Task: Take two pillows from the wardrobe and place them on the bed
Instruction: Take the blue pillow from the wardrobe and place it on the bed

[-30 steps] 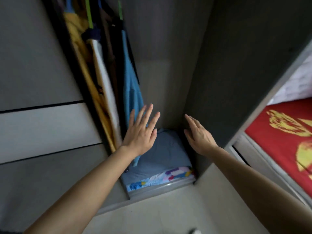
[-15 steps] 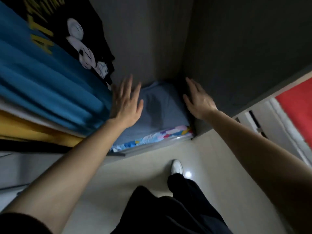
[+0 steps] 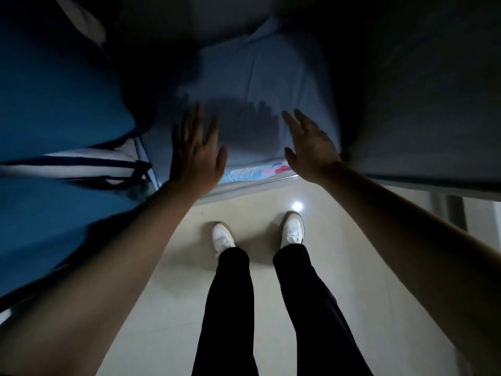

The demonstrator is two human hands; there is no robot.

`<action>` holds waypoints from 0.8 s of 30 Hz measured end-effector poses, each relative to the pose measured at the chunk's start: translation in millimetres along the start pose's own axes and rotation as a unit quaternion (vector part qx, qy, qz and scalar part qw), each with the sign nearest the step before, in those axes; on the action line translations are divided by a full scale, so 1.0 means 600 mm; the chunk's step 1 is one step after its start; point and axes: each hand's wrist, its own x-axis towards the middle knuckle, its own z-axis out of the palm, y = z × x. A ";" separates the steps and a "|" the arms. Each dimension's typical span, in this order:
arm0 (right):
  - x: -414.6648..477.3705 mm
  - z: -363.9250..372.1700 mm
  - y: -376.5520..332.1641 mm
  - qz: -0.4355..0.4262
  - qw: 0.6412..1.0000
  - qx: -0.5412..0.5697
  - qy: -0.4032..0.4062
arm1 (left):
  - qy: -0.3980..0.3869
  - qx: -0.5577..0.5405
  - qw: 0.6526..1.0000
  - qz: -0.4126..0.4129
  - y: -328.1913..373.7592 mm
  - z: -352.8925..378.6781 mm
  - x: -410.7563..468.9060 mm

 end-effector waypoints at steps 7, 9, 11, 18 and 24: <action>0.101 0.306 0.083 -0.044 0.993 -0.108 0.016 | -0.081 0.019 0.997 -0.001 -0.070 0.327 0.023; 0.131 0.361 0.103 -0.061 0.988 -0.139 0.033 | -0.104 0.039 0.994 -0.006 -0.084 0.399 0.036; 0.168 0.403 0.122 -0.062 0.983 -0.167 0.039 | -0.103 0.062 0.993 -0.004 -0.098 0.461 0.057; 0.246 0.487 0.141 -0.026 0.967 -0.238 0.088 | 0.000 0.132 0.991 0.019 -0.138 0.579 0.101; 0.242 0.493 0.146 -0.030 0.968 -0.231 0.094 | 0.014 0.112 0.992 0.054 -0.157 0.578 0.096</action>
